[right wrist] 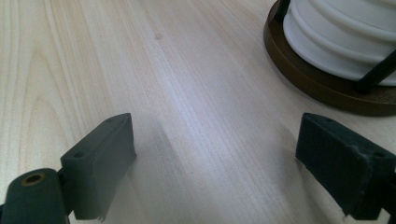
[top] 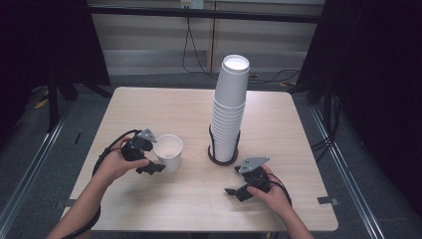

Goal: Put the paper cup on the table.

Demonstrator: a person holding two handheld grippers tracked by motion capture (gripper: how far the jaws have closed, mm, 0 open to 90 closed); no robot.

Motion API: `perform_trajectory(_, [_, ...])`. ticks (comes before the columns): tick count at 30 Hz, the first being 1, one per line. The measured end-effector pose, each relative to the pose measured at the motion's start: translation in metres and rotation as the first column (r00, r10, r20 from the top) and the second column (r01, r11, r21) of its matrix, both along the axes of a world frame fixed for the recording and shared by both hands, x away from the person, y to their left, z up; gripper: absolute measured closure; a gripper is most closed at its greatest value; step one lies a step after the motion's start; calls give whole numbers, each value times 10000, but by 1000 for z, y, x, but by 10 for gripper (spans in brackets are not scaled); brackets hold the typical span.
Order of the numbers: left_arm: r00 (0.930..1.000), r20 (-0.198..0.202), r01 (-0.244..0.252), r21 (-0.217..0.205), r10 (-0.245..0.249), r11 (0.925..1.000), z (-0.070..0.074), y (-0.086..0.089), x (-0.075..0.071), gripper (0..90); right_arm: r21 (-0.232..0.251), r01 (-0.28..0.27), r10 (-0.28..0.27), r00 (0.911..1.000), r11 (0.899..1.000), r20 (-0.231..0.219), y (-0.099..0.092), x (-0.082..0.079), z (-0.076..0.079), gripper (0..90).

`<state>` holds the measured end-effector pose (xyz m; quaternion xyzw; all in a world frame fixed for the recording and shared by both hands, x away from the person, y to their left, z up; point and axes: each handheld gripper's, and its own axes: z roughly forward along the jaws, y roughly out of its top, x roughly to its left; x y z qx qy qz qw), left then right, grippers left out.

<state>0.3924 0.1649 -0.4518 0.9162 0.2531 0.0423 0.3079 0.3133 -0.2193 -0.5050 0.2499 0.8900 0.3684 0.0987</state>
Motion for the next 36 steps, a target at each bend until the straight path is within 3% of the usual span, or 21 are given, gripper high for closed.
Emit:
perform_trajectory(17, [9994, 261, -205, -168, 209, 9996, -16, 28, -15, 112, 3, -13, 13, 10000, 10000, -6, 0, 0, 0, 110])
perform_trajectory(36, [9982, 415, -396, -739, 427, 9965, -33, 47, -30, 123, 2, -16, 16, 10000, 10000, -5, 0, 0, 0, 109])
